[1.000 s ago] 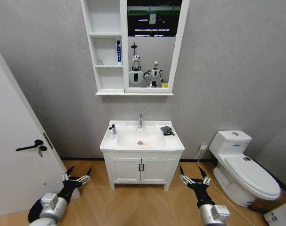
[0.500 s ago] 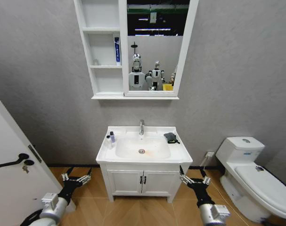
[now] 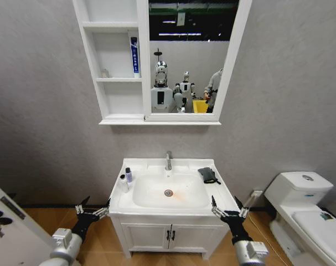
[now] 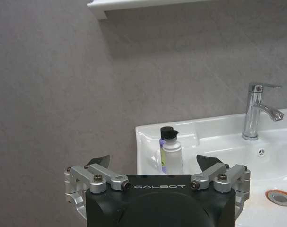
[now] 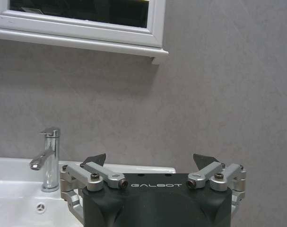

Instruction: Move facial cleanser and shampoo from washbasin to cabinet, then wipe washbasin with towel.

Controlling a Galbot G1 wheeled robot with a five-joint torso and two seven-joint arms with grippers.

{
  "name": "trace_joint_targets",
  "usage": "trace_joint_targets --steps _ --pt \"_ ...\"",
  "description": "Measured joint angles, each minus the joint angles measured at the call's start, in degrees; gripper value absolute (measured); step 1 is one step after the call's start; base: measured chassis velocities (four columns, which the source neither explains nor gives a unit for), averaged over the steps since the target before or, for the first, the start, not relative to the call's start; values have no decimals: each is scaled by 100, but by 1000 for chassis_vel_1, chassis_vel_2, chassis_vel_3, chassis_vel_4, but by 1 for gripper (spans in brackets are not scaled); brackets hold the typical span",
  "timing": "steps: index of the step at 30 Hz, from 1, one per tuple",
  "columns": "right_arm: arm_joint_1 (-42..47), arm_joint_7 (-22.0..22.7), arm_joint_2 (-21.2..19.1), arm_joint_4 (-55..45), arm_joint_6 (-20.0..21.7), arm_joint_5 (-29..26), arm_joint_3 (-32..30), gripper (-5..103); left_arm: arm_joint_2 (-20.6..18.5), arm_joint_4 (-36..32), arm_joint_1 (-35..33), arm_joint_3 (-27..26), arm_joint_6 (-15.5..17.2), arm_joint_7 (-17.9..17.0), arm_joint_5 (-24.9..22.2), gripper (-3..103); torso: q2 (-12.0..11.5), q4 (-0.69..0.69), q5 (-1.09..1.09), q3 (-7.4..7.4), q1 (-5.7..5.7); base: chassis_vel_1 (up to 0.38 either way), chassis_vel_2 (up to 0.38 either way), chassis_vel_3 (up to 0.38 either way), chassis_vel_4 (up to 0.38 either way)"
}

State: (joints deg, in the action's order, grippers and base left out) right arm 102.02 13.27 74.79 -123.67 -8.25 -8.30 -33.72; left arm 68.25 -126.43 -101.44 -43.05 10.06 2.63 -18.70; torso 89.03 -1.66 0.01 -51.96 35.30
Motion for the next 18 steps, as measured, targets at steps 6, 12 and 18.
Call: trace_joint_targets --steps 6,12,18 --pt "-64 92 12 121 -135 114 86 100 -45 342 166 406 -21 -59 96 100 1 -1 -1 2 -5 -19 19 21 3" --pt "-12 14 -79 217 -213 121 97 100 -142 871 708 714 -29 -208 71 100 2 1 -1 2 -7 0 0 0 0" --pt "184 12 -149 220 -252 48 -67 100 -204 1527 1497 1247 -48 -277 5 100 1 -1 -1 1 -2 0 0 0 0"
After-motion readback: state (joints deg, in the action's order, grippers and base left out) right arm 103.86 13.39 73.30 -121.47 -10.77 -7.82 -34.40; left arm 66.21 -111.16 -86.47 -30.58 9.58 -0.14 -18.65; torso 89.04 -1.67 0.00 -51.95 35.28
